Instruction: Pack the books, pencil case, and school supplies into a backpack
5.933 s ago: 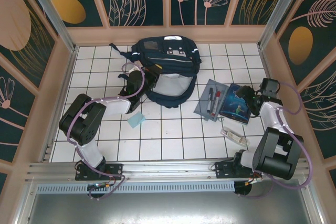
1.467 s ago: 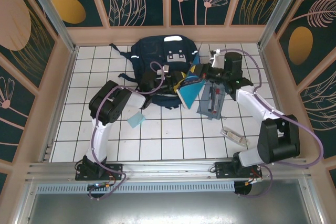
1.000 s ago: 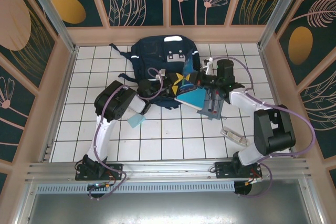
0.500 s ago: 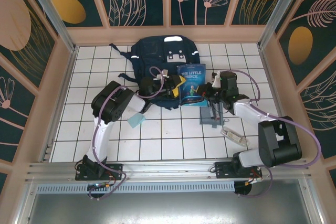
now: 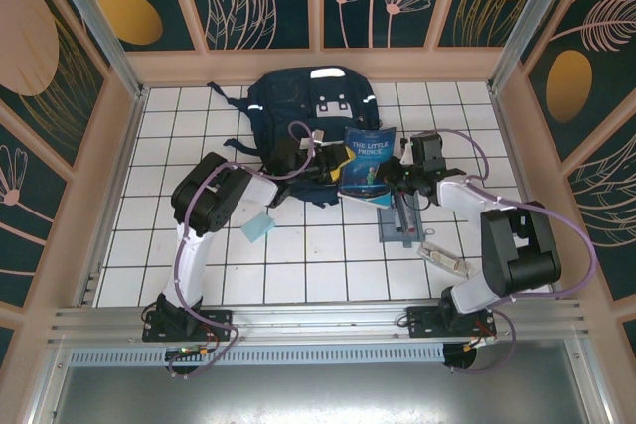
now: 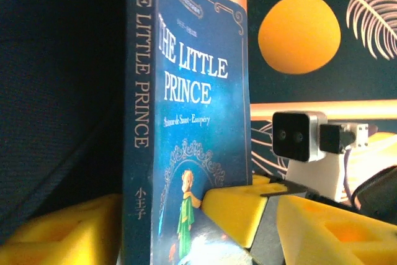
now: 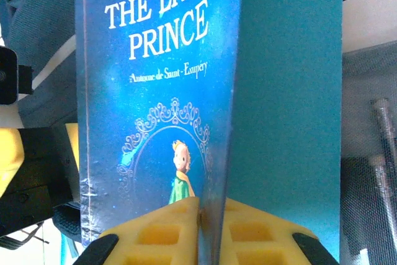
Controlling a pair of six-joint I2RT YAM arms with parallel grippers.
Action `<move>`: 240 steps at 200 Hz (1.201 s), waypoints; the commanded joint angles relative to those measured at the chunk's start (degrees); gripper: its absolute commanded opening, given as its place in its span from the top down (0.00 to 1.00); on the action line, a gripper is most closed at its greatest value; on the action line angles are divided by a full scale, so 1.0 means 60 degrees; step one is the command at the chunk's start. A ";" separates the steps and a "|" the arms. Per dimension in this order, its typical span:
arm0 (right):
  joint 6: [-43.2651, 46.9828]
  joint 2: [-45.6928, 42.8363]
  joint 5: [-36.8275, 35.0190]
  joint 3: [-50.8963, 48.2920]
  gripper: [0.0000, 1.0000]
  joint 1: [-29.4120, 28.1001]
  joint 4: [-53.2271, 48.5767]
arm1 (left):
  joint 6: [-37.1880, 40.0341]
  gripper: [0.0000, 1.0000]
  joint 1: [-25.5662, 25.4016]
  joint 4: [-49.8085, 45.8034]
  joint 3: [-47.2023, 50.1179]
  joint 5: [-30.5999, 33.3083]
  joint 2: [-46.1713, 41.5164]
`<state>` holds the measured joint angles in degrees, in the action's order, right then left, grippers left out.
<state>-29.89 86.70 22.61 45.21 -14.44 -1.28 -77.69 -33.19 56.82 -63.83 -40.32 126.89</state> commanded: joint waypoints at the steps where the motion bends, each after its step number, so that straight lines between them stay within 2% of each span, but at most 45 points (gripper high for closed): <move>1: 0.0148 0.0159 0.0241 -0.0006 0.87 -0.0036 0.0399 | 0.0621 0.53 -0.0062 -0.0651 -0.0369 -0.0022 0.0058; 16: 0.0133 0.0008 0.0256 -0.0075 0.87 -0.0026 0.0410 | 0.0608 0.69 -0.0077 -0.0697 -0.0399 0.0007 0.0144; 34: 0.0183 -0.0262 0.0225 -0.0066 0.84 -0.0019 0.0222 | 0.0512 1.00 -0.0078 -0.0611 -0.0428 0.0012 0.0195; 47: 0.0242 -0.0474 0.0066 0.0049 0.77 -0.0011 -0.0083 | 0.0404 1.00 -0.0078 -0.0566 -0.0412 0.0088 0.0129; 59: 0.0257 -0.0748 -0.0193 0.0205 0.59 0.0001 -0.0502 | 0.0276 1.00 -0.0068 -0.0404 -0.0328 0.0188 -0.0064; 71: 0.0172 -0.1079 -0.0545 0.0412 0.37 -0.0001 -0.0936 | 0.0142 1.00 -0.0068 -0.0277 -0.0250 0.0353 -0.0368; 79: -0.0002 -0.1304 -0.0841 0.0613 0.20 0.0013 -0.1316 | 0.0009 1.00 -0.0078 -0.0121 -0.0217 0.0495 -0.0582; 84: -0.0094 -0.1439 -0.0990 0.0758 0.05 0.0013 -0.1547 | -0.0104 1.00 -0.0079 0.0018 -0.0201 0.0597 -0.0744; 87: -0.0152 -0.1509 -0.1068 0.0851 0.01 0.0014 -0.1688 | -0.0171 1.00 -0.0075 0.0090 -0.0208 0.0679 -0.0824; 109: -0.0728 -0.1910 -0.1201 0.1376 0.01 0.0006 -0.2216 | -0.0733 1.00 -0.0064 0.0666 -0.0320 0.1373 -0.1403; 138: -0.1987 -0.2545 -0.0826 0.0986 0.01 -0.0006 -0.1510 | -0.1284 1.00 -0.0057 0.1223 -0.0508 0.2388 -0.1939; 162: -0.3955 -0.3486 -0.0379 -0.0400 0.01 -0.0212 0.0642 | -0.1396 1.00 -0.0024 0.1421 -0.0331 0.3550 -0.2342; 179: -0.4980 -0.3903 -0.0574 -0.1181 0.01 -0.0669 0.2098 | -0.1563 1.00 -0.0023 0.1660 -0.0173 0.4132 -0.2460; 208: -0.5421 -0.3534 -0.0879 -0.1440 0.01 -0.1478 0.3791 | -0.2118 1.00 -0.0045 0.2294 -0.0118 0.4236 -0.2369; 240: -0.5756 -0.2894 -0.1492 -0.1648 0.01 -0.2123 0.6263 | -0.2141 1.00 -0.0063 0.2423 0.0552 0.4486 -0.2857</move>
<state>-60.42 67.13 17.78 36.03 -25.04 19.14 -88.88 -33.45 64.53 -63.22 -16.05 113.78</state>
